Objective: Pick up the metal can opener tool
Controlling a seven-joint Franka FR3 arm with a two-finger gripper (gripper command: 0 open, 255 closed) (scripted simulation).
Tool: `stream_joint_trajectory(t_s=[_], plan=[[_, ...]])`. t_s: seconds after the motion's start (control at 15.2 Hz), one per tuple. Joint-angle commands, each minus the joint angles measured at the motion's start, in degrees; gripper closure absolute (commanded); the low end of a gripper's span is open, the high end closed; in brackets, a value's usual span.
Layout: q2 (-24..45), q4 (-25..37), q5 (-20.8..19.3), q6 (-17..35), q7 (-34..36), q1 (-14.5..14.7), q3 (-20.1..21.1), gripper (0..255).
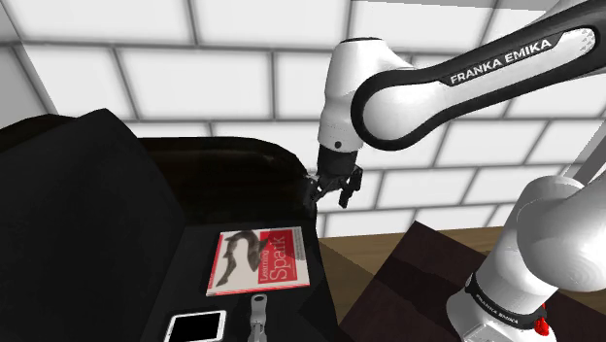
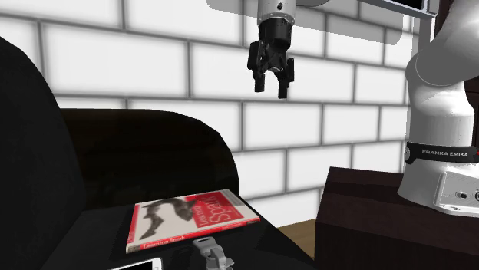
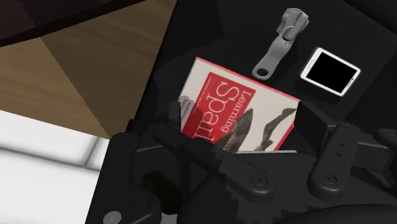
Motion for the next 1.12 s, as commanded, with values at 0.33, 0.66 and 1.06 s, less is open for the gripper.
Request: stream_joint_trajectory(t_s=[0.33, 0.66, 1.06], plan=[[15.89, 2.41, -2.30, 12.32, 10.03, -0.82, 7.39, 0], [28.97, 6.40, -9.80, 19.59, 20.28, -1.10, 10.53, 0], [44.84, 13.86, -21.60, 25.00, 33.60, 3.78, 7.64, 0]])
